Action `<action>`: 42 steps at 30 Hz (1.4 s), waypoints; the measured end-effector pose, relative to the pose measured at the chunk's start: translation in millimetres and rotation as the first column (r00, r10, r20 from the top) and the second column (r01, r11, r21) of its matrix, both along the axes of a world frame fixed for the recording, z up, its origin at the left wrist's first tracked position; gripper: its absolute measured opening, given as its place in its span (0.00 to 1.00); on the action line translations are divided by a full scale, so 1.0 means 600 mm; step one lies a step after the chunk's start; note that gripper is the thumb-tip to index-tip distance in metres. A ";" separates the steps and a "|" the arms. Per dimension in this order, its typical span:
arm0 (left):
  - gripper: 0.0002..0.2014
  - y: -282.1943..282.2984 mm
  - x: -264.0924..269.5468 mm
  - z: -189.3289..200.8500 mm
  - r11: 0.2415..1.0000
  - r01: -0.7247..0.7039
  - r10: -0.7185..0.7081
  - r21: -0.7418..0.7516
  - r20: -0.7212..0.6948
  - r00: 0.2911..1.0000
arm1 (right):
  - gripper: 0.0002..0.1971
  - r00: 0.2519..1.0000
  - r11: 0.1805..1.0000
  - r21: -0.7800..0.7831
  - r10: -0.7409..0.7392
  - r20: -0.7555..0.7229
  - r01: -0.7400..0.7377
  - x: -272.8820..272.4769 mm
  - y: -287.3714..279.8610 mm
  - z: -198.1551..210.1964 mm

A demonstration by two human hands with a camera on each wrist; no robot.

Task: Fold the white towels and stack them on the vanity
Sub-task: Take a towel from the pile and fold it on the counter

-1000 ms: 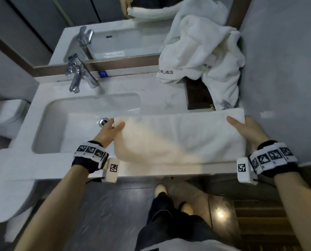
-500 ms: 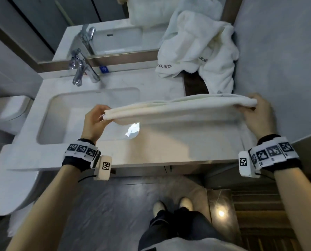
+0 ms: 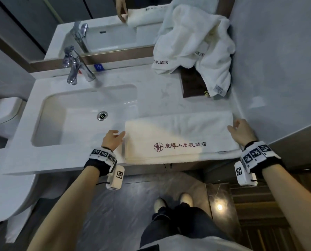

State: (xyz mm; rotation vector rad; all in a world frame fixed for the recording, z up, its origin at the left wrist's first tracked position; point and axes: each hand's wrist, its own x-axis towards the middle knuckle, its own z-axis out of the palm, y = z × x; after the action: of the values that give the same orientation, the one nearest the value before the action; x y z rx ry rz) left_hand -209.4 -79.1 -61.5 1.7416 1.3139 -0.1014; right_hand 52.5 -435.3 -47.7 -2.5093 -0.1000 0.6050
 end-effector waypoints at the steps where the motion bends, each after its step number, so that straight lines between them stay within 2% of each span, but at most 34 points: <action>1: 0.30 -0.003 0.014 0.002 1.000 0.020 -0.020 -0.015 -0.016 1.000 | 0.27 0.999 1.000 -0.009 -0.022 -0.027 0.022 0.005 0.007 -0.003; 4: 0.27 -0.013 0.047 0.002 0.996 0.088 -0.088 -0.004 -0.042 0.995 | 0.31 0.998 0.999 -0.024 -0.042 -0.042 0.041 0.017 0.025 -0.011; 7: 0.22 -0.020 0.066 -0.002 0.994 0.095 -0.093 0.046 -0.055 0.994 | 0.24 1.000 1.000 0.023 -0.012 0.022 0.012 0.021 0.040 -0.019; 10: 0.08 -0.017 0.080 0.003 0.977 0.130 -0.127 0.171 -0.032 0.991 | 0.21 0.998 0.998 0.071 -0.006 0.065 0.002 0.030 0.052 -0.018; 12: 0.08 -0.011 0.088 0.012 0.969 0.064 -0.078 0.239 0.049 0.996 | 0.19 0.987 0.995 0.097 0.004 0.159 -0.020 0.042 0.058 -0.011; 15: 0.14 -0.003 0.096 0.023 0.976 -0.013 -0.011 0.218 0.108 0.994 | 0.17 0.943 0.993 -0.005 0.114 0.313 -0.118 0.056 0.058 -0.003; 17: 0.19 0.001 0.094 0.021 0.989 0.036 -0.041 0.145 0.031 0.999 | 0.17 0.953 0.989 -0.005 0.144 0.267 -0.148 0.058 0.055 -0.004; 19: 0.16 0.004 0.084 0.014 0.991 0.107 -0.104 0.082 -0.045 0.994 | 0.19 0.985 0.989 0.024 0.142 0.100 -0.145 0.056 0.055 -0.009; 21: 0.14 0.002 0.072 0.005 0.990 0.138 -0.136 0.029 -0.068 0.988 | 0.24 0.986 0.987 -0.013 0.160 -0.051 -0.161 0.050 0.052 -0.014; 23: 0.12 -0.002 0.061 0.001 0.989 0.148 -0.146 0.019 -0.050 0.988 | 0.26 0.984 0.987 -0.047 0.151 -0.097 -0.156 0.046 0.048 -0.014; 25: 0.12 -0.006 0.055 0.004 0.988 0.152 -0.152 0.039 -0.007 0.988 | 0.25 0.986 0.990 -0.012 0.142 -0.086 -0.144 0.043 0.045 -0.010; 28: 0.13 -0.010 0.051 0.016 0.984 0.154 -0.160 0.094 0.058 0.985 | 0.20 0.995 0.991 0.096 0.097 0.018 -0.098 0.035 0.038 0.003; 32: 0.10 -0.017 0.039 0.023 0.988 0.097 -0.114 0.123 0.138 0.984 | 0.16 0.995 0.977 0.197 0.061 0.080 -0.075 0.018 0.019 0.005; 34: 0.11 -0.022 0.030 0.016 0.985 0.129 -0.141 0.117 0.102 0.985 | 0.16 0.996 0.982 0.175 0.066 0.062 -0.076 0.009 0.009 -0.005; 37: 0.11 -0.037 0.019 0.000 0.965 0.221 -0.215 0.144 -0.051 0.975 | 0.17 0.996 0.990 0.109 0.089 0.005 -0.089 0.000 0.002 -0.024; 39: 0.10 -0.044 0.015 -0.005 0.959 0.236 -0.221 0.158 -0.105 0.970 | 0.19 0.996 0.994 0.079 0.082 -0.025 -0.079 -0.002 0.002 -0.031; 40: 0.10 -0.043 0.015 -0.004 0.963 0.223 -0.213 0.148 -0.082 0.974 | 0.20 0.997 0.995 0.070 0.071 -0.021 -0.069 -0.002 0.003 -0.032; 42: 0.08 -0.039 0.019 0.008 0.988 0.137 -0.142 0.073 0.073 0.987 | 0.21 0.999 0.995 0.088 0.047 0.005 -0.047 0.002 0.005 -0.026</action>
State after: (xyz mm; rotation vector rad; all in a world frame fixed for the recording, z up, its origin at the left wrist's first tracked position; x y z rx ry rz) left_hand -197.9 -102.7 -56.6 1.8762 1.1502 -0.0680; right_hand 53.5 -432.2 -63.1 -2.4288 -0.1831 0.6021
